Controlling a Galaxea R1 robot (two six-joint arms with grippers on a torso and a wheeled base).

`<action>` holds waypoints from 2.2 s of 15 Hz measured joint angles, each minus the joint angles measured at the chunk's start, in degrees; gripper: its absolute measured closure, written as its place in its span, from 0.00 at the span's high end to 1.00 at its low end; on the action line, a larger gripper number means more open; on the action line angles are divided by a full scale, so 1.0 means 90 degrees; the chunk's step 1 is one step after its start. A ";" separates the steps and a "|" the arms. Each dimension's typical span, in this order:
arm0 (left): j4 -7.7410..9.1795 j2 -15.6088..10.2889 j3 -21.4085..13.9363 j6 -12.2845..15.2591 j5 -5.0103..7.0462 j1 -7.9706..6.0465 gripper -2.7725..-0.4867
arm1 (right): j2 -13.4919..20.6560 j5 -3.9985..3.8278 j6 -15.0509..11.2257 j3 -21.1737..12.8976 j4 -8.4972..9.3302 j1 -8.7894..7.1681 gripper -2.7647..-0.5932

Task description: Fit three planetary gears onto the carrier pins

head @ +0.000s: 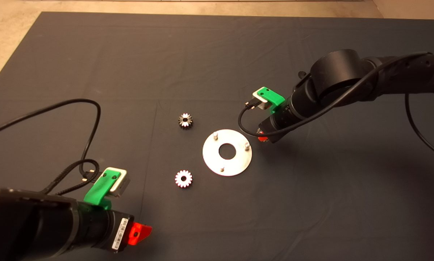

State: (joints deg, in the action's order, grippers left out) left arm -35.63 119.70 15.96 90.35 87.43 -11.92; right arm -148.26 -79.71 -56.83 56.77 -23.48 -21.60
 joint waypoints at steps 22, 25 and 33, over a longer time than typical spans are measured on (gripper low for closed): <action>-0.0003 0.0019 0.0000 0.0001 0.0000 -0.0001 0.99 | -0.0322 0.0003 0.0002 -0.0147 0.0068 0.0003 0.19; -0.0002 0.0017 0.0000 0.0001 0.0000 -0.0001 0.99 | -0.0321 0.0003 0.0002 -0.0147 0.0068 0.0031 0.19; -0.0003 0.0016 0.0000 0.0002 0.0000 -0.0001 0.99 | -0.0402 0.0003 0.0005 -0.0129 0.0065 0.0193 0.19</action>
State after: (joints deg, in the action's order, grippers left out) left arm -35.66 119.85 15.96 90.36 87.43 -11.93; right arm -151.88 -79.69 -56.78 55.61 -22.89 -19.86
